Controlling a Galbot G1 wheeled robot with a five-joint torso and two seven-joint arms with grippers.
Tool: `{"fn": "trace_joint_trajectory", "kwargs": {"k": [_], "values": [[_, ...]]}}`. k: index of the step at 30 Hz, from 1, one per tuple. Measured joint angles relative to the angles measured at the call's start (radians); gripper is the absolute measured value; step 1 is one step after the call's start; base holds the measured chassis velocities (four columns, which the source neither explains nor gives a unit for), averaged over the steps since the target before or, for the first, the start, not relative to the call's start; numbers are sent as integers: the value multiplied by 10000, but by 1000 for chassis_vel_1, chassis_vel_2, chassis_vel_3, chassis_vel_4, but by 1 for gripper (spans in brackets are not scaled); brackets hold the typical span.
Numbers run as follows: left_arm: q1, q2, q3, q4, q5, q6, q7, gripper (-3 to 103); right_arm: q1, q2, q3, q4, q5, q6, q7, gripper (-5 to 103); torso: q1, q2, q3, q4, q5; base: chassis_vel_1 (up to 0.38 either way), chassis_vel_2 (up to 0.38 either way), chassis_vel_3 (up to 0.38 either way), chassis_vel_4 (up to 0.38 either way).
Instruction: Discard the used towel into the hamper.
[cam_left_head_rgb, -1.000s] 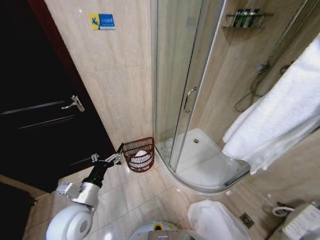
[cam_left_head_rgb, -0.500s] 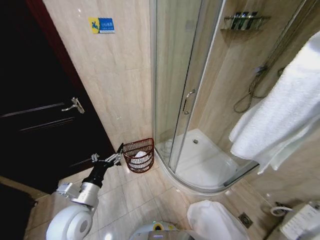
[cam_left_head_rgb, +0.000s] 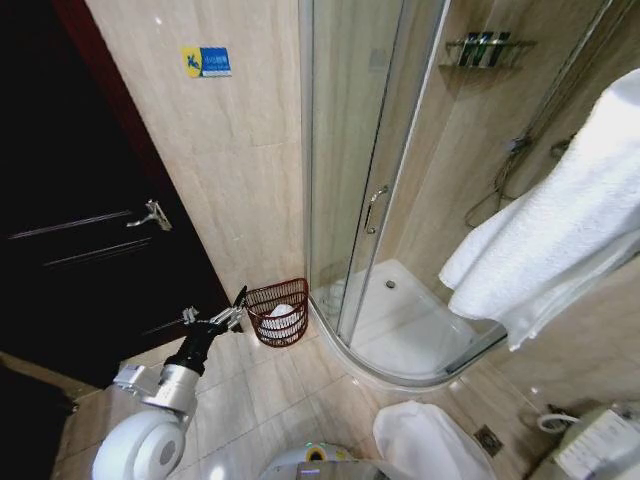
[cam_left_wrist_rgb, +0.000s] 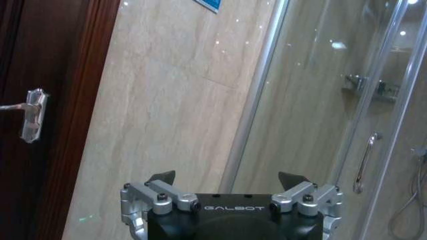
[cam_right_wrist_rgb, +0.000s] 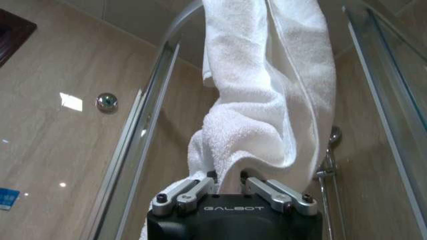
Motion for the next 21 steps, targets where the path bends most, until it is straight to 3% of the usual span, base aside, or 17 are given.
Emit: {"fn": "trace_joint_trajectory", "kwargs": {"k": [13,21], "values": [[-1,1,0,0,0,0,0,100,-41,55,-23,-1,64,-13,33,8,78,163,98,0,1,0,0,0,0],[0,0,0,0,0,0,0,100,-66,80,-20,-2,61,15,17,8,52,124,76,0,2,117,-121,-134,133]]}}
